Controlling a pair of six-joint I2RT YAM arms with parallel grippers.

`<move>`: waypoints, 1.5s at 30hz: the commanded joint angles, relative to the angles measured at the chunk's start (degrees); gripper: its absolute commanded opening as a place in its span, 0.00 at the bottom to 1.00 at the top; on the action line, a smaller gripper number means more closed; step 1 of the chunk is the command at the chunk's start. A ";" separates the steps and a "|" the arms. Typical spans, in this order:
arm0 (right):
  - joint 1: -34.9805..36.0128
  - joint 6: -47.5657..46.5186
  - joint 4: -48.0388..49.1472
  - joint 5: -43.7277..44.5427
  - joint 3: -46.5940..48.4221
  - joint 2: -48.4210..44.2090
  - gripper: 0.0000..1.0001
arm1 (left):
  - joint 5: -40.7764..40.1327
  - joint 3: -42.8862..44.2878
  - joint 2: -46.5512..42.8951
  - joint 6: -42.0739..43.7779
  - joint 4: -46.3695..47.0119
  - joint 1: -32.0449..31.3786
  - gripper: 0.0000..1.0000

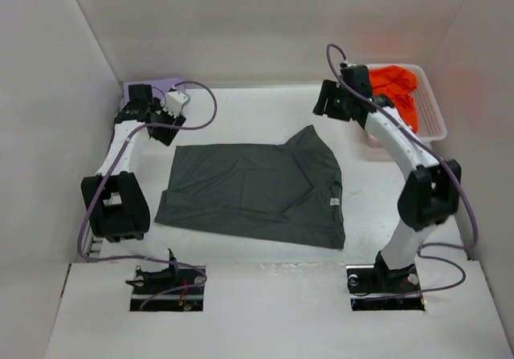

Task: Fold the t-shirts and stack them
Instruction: Grap the side of the flattened tshirt furthest away from the robot with both arms

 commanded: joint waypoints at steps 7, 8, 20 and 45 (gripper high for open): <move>-3.44 -2.83 -7.06 2.27 27.89 31.02 0.69 | 4.58 11.94 17.50 -31.54 10.50 1.71 0.58; -3.53 -2.48 -7.94 2.01 29.56 32.69 0.69 | 5.29 12.82 18.64 -32.43 10.06 1.97 0.58; -3.09 -2.48 -7.60 -1.95 25.36 34.37 0.67 | 4.77 13.71 27.70 -32.61 6.19 1.71 0.56; 4.28 0.68 9.01 -7.05 -12.66 0.83 0.00 | 7.05 -1.66 6.46 -14.79 9.79 0.92 0.00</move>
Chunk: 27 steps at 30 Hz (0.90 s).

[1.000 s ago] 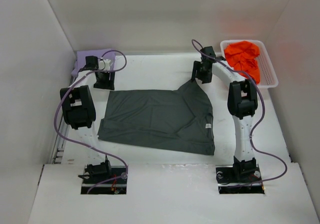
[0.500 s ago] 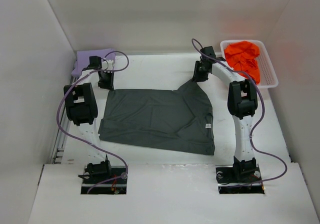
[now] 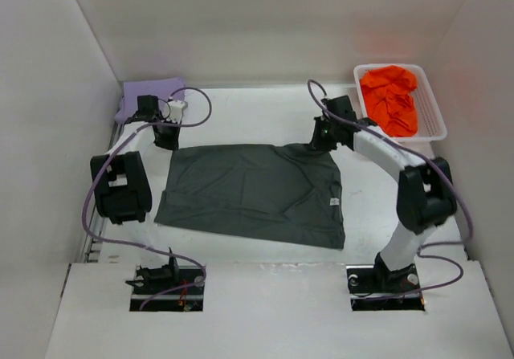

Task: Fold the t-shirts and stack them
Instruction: Fold the other side of the tshirt into a rectangle

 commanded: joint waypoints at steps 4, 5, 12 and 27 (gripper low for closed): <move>4.39 3.80 7.14 2.40 -18.83 -20.06 0.00 | -0.87 -8.75 -15.53 15.59 2.93 -0.06 0.00; 4.48 4.76 7.23 2.93 -22.00 -22.70 0.00 | -1.39 -10.42 -17.11 17.26 2.93 -0.06 0.00; 5.79 9.69 8.02 4.34 -37.83 -34.93 0.00 | -3.77 -20.53 -22.83 24.31 3.28 0.90 0.02; 7.55 12.68 11.01 4.34 -45.93 -38.37 0.13 | -6.05 -25.46 -22.75 27.03 6.28 1.08 0.11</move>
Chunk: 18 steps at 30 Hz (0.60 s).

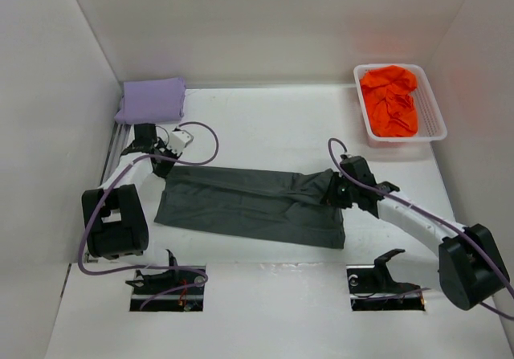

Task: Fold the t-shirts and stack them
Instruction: Fold the other side of the tshirt into a rectangle

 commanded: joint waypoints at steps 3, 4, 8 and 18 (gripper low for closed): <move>0.62 0.42 0.43 0.40 -1.59 -2.41 0.25 | -1.69 -2.14 -2.88 5.77 1.27 -0.08 0.26; 0.62 0.33 -1.15 0.66 -1.51 -4.25 0.25 | -2.04 -2.49 -3.76 6.30 1.18 0.27 0.30; 0.71 0.50 -10.28 3.38 2.00 -13.48 0.26 | -3.62 -3.11 -9.37 8.76 -1.01 0.80 0.50; 2.55 -1.69 -3.73 4.80 11.13 -1.93 0.30 | -1.96 14.01 -9.40 -3.79 -9.72 -25.11 0.59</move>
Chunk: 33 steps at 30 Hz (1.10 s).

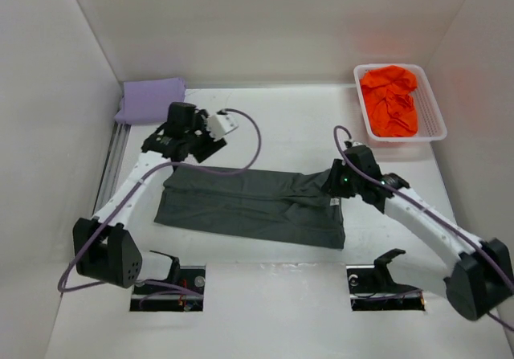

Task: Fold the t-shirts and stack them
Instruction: Fold the other side of the tshirt into a rectangle

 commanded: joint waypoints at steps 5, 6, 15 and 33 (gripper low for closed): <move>4.37 -4.39 10.12 0.06 13.16 22.45 0.40 | 3.17 5.86 10.15 -11.17 -0.56 -5.68 0.59; 4.72 -4.48 10.21 -0.21 14.82 25.34 0.41 | 2.47 5.60 11.56 -12.22 0.32 -4.63 0.59; 8.58 -3.08 8.36 -1.35 14.93 34.07 0.45 | -5.26 1.73 19.21 -17.42 5.87 5.13 0.59; 21.59 10.27 6.87 -2.41 5.62 26.26 0.27 | -6.85 0.94 23.53 -16.80 6.57 11.63 0.59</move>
